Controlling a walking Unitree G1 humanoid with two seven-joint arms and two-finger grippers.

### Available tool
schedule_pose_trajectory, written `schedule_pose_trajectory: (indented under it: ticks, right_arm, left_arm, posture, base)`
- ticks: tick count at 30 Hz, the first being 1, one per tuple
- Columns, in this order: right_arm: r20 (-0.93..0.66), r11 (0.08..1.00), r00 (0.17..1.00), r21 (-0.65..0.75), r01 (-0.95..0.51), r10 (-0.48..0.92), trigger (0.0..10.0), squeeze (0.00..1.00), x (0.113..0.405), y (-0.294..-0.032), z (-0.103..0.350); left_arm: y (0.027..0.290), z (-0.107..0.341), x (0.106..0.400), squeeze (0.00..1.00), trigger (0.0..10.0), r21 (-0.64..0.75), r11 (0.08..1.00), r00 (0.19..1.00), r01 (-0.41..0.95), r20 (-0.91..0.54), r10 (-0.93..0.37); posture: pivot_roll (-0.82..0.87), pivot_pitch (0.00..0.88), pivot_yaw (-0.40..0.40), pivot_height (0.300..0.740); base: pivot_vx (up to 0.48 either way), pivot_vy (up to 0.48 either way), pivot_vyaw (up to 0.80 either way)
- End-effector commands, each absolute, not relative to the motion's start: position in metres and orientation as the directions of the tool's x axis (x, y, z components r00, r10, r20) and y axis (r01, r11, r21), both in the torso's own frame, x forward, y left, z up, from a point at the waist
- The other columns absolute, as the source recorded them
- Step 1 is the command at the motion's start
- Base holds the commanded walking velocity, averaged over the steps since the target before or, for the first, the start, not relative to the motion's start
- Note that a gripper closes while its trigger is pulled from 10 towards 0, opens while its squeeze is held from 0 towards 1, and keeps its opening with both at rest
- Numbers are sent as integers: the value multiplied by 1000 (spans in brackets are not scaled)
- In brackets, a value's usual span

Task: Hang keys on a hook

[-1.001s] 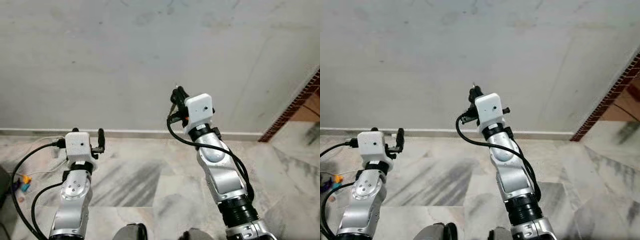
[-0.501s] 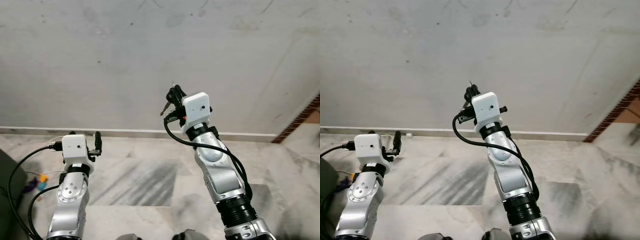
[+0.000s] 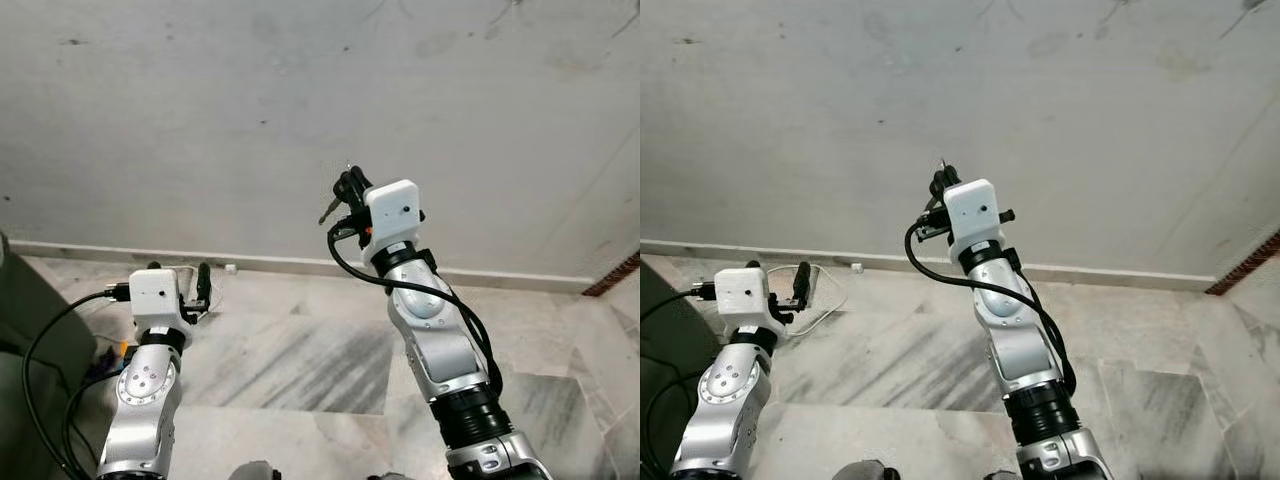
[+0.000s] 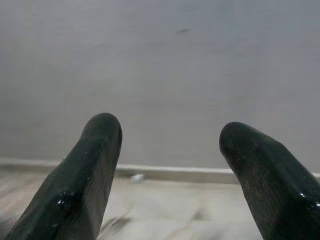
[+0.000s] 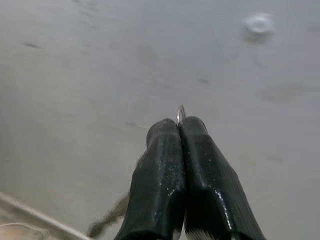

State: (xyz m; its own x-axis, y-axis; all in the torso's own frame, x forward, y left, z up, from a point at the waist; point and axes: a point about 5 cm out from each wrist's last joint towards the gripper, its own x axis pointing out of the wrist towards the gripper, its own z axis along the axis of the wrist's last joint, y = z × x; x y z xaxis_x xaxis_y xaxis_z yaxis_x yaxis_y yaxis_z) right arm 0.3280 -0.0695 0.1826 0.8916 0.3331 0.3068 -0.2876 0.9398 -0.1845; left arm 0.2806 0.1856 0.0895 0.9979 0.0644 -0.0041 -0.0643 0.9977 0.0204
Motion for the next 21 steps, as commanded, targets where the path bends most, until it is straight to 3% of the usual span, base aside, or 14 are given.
schedule_pose_trajectory:
  ticks: [1, 8, 17, 21]
  right_arm:
    - [295, 946, 902, -174, -273, 315, 10000, 0, 329, -74, 180]
    - [293, 947, 904, -173, -269, 310, 10000, 0, 330, -74, 180]
    - [298, 943, 897, -178, -282, 325, 10000, 0, 329, -73, 180]
    - [296, 942, 897, -180, -283, 327, 10000, 0, 329, -73, 180]
  left_arm:
    - [180, 91, 280, 0, 10000, 14, 999, 999, -34, 7, 34]
    - [181, 91, 280, 0, 10000, 18, 999, 999, -35, 7, 35]
    - [180, 93, 278, 0, 10000, 3, 1000, 1000, -7, 20, 7]
    - [180, 92, 276, 0, 10000, -1, 1000, 1000, 5, 22, -5]
  posture:
    - [2, 154, 0, 740]
    - [5, 154, -1, 740]
    - [6, 154, -7, 740]
    - [6, 153, -7, 740]
  base:
    - [0, 0, -800]
    - [0, 0, -800]
    - [0, 0, 0]
    - [319, 0, 0]
